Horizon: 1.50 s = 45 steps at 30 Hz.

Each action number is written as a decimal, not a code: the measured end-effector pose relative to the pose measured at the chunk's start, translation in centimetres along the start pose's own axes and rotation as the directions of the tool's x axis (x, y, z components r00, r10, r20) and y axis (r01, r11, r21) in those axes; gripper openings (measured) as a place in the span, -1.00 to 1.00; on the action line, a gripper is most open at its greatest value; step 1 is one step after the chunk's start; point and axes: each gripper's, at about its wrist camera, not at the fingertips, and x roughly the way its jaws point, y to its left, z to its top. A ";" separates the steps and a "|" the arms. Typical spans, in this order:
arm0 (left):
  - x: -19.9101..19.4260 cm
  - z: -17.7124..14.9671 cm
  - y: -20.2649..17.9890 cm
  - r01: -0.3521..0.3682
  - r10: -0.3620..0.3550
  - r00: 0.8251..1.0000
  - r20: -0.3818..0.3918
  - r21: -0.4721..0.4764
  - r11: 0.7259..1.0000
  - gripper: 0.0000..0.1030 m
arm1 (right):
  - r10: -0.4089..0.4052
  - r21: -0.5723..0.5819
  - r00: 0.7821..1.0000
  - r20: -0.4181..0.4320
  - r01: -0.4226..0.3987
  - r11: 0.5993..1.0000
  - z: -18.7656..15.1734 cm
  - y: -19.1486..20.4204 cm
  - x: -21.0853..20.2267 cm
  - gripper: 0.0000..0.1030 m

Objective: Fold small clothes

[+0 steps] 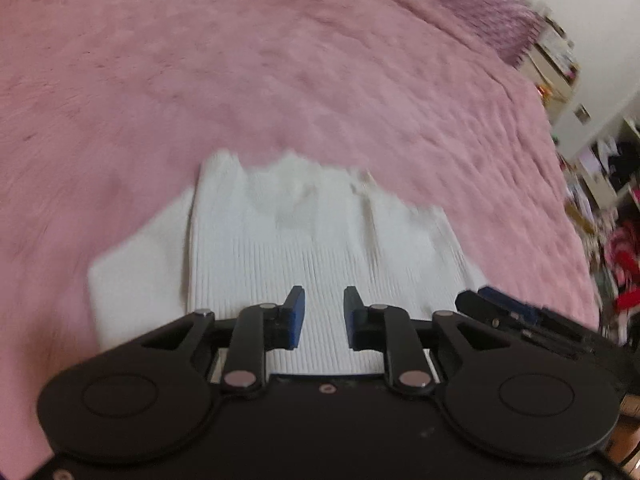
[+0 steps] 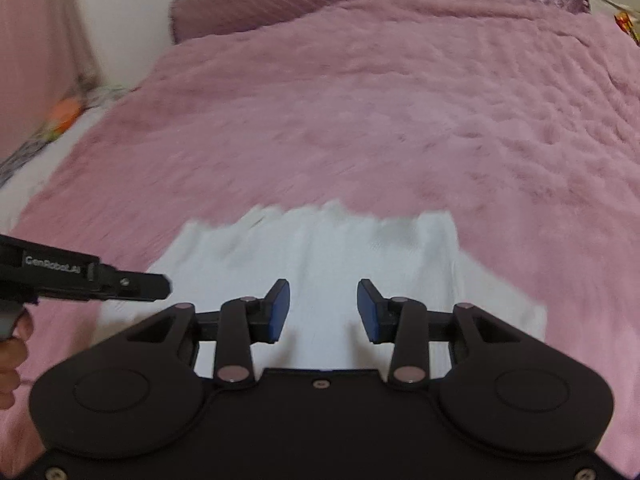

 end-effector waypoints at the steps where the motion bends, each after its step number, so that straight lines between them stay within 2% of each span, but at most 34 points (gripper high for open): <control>1: -0.6 -1.5 -0.2 0.000 0.000 1.000 -0.013 0.009 1.000 -0.63 | -0.006 -0.011 1.000 0.000 0.006 1.000 -0.9 0.3 -0.9 -0.23; 5: -0.8 -6.2 0.3 -0.026 0.024 0.997 -0.073 -0.024 0.999 -0.63 | -0.053 -0.057 0.998 -0.025 0.051 0.997 -4.2 0.7 -3.3 -0.23; 10: -0.6 -8.8 2.1 -0.040 0.032 0.995 -0.100 -0.078 0.996 -0.63 | -0.094 -0.015 0.992 -0.085 0.093 0.996 -6.5 -0.7 -2.9 -0.23; 13: -0.2 -9.4 2.8 -0.044 0.034 0.994 -0.108 -0.087 0.995 -0.61 | -0.107 0.048 0.988 -0.112 0.113 0.992 -7.6 -2.3 -2.3 -0.23; 16: 0.5 -9.7 3.6 -0.039 0.025 0.993 -0.114 -0.117 0.992 -0.58 | -0.086 0.107 0.988 -0.127 0.100 0.989 -8.7 -3.5 -1.7 -0.25; 19: 0.3 -9.7 3.6 -0.034 0.020 0.993 -0.115 -0.119 0.992 -0.59 | -0.093 0.113 0.988 -0.121 0.107 0.988 -8.6 -3.0 -1.8 -0.24; 20: 0.2 -9.3 3.6 -0.032 0.018 0.993 -0.119 -0.119 0.992 -0.61 | -0.105 0.108 0.988 -0.114 0.117 0.987 -8.2 -2.6 -1.9 -0.22; 22: -0.8 -8.4 3.5 -0.021 0.007 0.994 -0.113 -0.122 0.992 -0.60 | -0.145 0.022 0.987 -0.064 0.147 0.989 -7.6 -0.5 -2.7 -0.11; 23: -1.6 -7.9 3.5 -0.022 0.010 0.995 -0.096 -0.119 0.993 -0.50 | -0.163 -0.048 0.986 -0.027 0.161 0.986 -7.5 1.0 -3.4 -0.06; 25: -3.5 -6.8 3.8 -0.035 0.030 0.998 -0.050 -0.106 0.994 -0.34 | -0.162 -0.212 0.986 0.048 0.168 0.963 -7.5 4.7 -4.4 -0.01; 27: -5.0 -5.4 4.8 -0.051 0.050 0.999 -0.014 -0.099 0.994 -0.30 | -0.105 -0.335 0.992 0.075 0.124 0.934 -8.0 8.1 -4.6 -0.01; 29: -5.9 -3.7 6.3 -0.096 0.098 0.995 0.009 -0.108 0.989 -0.29 | -0.036 -0.423 0.998 0.060 0.059 0.904 -8.7 11.2 -4.3 -0.01; 31: -6.1 -2.1 7.7 -0.143 0.146 0.989 0.020 -0.107 0.984 -0.29 | 0.013 -0.513 0.999 0.038 0.009 0.858 -9.8 14.3 -3.6 -0.01; 34: -5.2 -0.1 10.1 -0.149 0.150 0.989 -0.006 -0.132 0.980 -0.28 | 0.038 -0.634 0.999 0.031 -0.010 0.773 -11.5 18.1 -2.5 -0.02; 36: -4.1 0.9 11.3 -0.155 0.153 0.988 -0.030 -0.157 0.975 -0.28 | 0.049 -0.681 0.999 0.005 -0.032 0.731 -12.5 20.0 -1.6 -0.02; 40: -1.9 1.8 12.8 -0.154 0.143 0.987 -0.068 -0.204 0.967 -0.28 | 0.037 -0.738 0.999 -0.029 -0.046 0.673 -13.7 21.9 0.2 -0.06; 45: 0.0 2.1 13.3 -0.112 0.091 0.991 -0.093 -0.245 0.963 -0.28 | -0.014 -0.759 0.998 -0.056 -0.033 0.650 -14.0 22.7 1.7 -0.06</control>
